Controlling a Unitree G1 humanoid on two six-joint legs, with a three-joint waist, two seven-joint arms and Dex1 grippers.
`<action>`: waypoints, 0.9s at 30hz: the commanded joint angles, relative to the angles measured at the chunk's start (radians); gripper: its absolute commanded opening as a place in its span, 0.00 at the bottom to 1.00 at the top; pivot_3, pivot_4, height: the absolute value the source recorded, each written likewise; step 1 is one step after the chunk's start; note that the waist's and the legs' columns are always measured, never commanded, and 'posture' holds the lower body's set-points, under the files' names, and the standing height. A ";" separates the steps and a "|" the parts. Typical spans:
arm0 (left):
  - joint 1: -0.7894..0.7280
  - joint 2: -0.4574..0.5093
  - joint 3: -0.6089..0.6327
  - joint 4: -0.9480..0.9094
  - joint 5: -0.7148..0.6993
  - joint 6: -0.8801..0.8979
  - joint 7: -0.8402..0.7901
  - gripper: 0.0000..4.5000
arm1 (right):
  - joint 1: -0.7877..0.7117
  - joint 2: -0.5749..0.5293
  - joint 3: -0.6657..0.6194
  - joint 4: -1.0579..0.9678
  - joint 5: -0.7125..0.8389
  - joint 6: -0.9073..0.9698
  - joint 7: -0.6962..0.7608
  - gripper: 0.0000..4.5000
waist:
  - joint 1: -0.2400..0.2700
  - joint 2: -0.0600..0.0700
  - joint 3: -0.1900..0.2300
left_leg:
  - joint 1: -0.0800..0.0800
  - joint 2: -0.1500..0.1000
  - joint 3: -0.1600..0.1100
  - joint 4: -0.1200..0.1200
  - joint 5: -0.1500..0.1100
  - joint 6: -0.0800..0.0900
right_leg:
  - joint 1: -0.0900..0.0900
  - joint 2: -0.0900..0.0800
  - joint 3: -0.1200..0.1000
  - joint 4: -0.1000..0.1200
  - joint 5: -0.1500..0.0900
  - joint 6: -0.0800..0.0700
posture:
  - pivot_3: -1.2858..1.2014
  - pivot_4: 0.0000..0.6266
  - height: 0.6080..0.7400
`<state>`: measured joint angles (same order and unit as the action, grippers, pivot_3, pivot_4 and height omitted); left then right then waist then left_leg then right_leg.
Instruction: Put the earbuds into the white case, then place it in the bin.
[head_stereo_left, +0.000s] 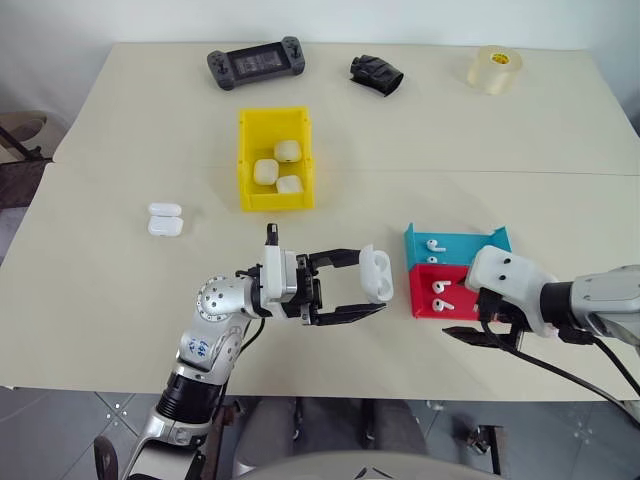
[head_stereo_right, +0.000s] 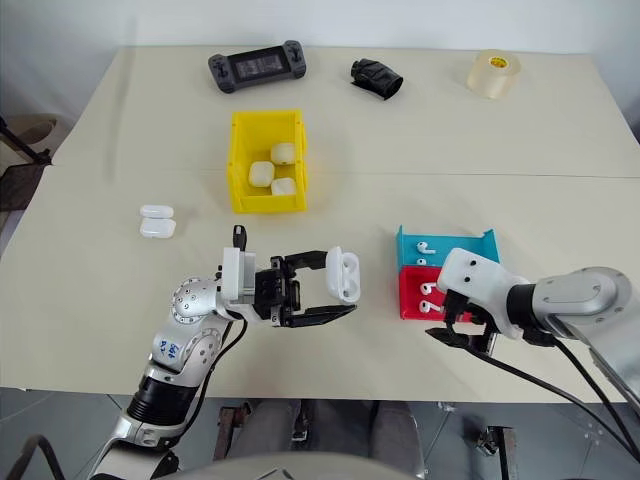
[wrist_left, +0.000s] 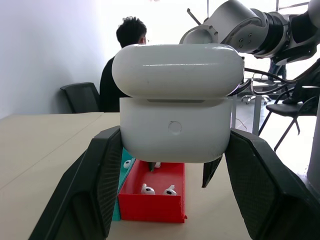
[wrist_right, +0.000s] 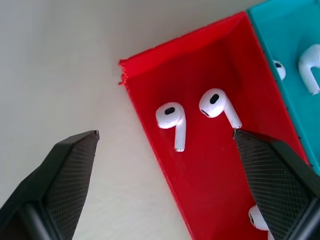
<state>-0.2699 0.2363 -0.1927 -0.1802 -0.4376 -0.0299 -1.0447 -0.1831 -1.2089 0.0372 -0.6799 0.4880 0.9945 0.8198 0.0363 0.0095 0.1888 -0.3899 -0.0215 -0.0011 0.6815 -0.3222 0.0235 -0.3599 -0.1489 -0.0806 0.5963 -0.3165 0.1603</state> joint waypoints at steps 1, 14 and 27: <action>-0.011 -0.003 0.003 -0.031 -0.016 -0.014 0.008 0.61 | -0.050 0.032 0.053 -0.048 -0.018 0.049 -0.043 1.00 | -0.001 0.000 0.000 | 0.000 0.000 0.000 0.000 0.000 0.000 | 0.000 0.000 0.000 0.000 0.000 0.000 | 0.52 0.24 1.00; -0.014 -0.001 -0.003 -0.053 -0.023 0.003 0.018 0.61 | -0.094 0.058 0.136 -0.066 -0.040 0.092 -0.062 0.56 | -0.010 0.000 0.000 | 0.000 0.000 0.000 0.000 0.000 0.000 | -0.001 0.000 0.000 0.003 0.000 0.000 | 0.52 0.24 1.00; -0.021 -0.003 -0.009 -0.059 -0.025 0.013 0.023 0.61 | -0.090 0.069 0.147 -0.059 -0.055 0.089 -0.064 0.42 | -0.009 0.000 0.000 | 0.000 0.000 0.000 0.000 0.000 0.000 | -0.001 0.000 0.000 0.004 0.000 0.000 | 0.52 0.24 1.00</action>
<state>-0.2782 0.2374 -0.1968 -0.1876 -0.4433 -0.0098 -1.0270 -0.2676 -1.1442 0.1894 -0.7198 0.4411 1.0909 0.7575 0.0269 0.0096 0.1888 -0.3901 -0.0218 -0.0014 0.6812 -0.3222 0.0236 -0.3606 -0.1489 -0.0809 0.5998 -0.3165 0.1605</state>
